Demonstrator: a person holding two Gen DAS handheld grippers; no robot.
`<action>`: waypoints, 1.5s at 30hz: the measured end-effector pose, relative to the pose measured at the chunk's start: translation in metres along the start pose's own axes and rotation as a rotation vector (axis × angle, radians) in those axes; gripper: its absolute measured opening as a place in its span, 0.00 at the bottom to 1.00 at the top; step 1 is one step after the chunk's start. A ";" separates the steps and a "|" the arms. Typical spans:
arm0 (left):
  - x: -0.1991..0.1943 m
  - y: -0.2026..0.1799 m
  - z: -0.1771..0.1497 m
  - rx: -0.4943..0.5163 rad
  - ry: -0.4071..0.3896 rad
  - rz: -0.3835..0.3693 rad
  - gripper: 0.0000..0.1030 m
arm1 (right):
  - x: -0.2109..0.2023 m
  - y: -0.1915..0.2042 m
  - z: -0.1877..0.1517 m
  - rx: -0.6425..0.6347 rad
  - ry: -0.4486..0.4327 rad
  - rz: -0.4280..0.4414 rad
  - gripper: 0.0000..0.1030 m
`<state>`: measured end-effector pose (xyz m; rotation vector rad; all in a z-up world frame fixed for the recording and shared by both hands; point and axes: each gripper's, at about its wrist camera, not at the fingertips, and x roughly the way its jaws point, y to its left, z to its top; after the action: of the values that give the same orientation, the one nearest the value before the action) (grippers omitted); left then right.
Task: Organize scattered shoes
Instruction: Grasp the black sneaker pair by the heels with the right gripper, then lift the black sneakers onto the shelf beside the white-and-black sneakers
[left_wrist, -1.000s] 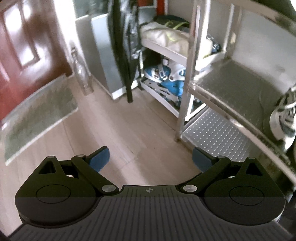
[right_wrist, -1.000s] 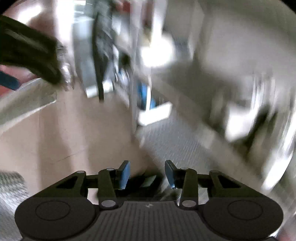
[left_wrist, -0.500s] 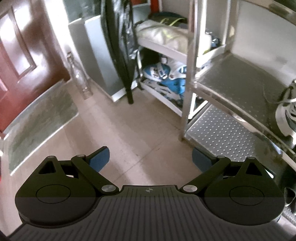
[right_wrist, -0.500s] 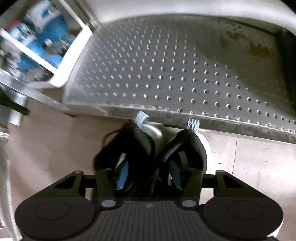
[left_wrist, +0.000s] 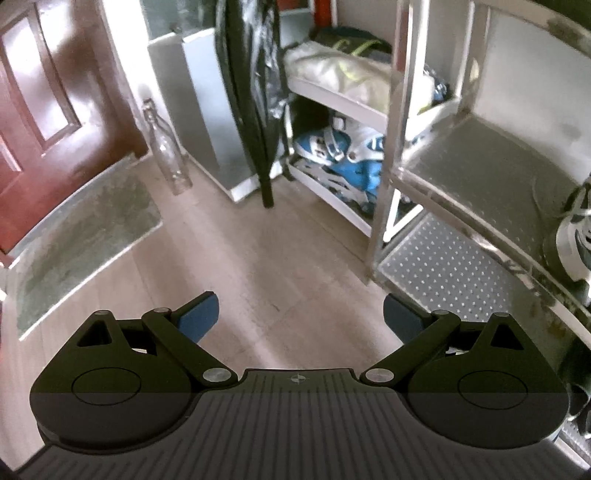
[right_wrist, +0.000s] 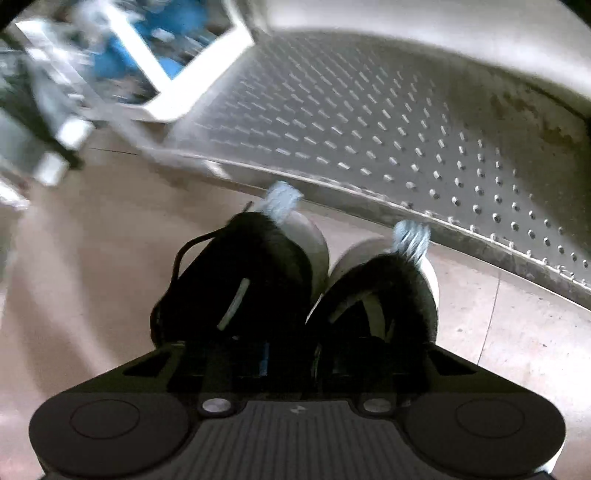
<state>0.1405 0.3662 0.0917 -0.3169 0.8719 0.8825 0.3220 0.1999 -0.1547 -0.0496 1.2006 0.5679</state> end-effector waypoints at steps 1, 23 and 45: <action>-0.002 0.007 0.001 -0.021 -0.012 0.012 0.96 | -0.026 0.010 -0.007 -0.029 -0.031 0.037 0.23; -0.014 0.055 0.010 -0.236 -0.069 0.049 0.96 | -0.195 0.090 0.139 -0.144 -0.713 -0.079 0.29; -0.013 0.039 0.010 -0.173 -0.060 0.006 0.96 | -0.248 0.041 0.082 -0.482 -0.808 -0.165 0.74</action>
<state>0.1107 0.3890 0.1119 -0.4365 0.7431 0.9708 0.3151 0.1657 0.1077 -0.2964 0.2576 0.6338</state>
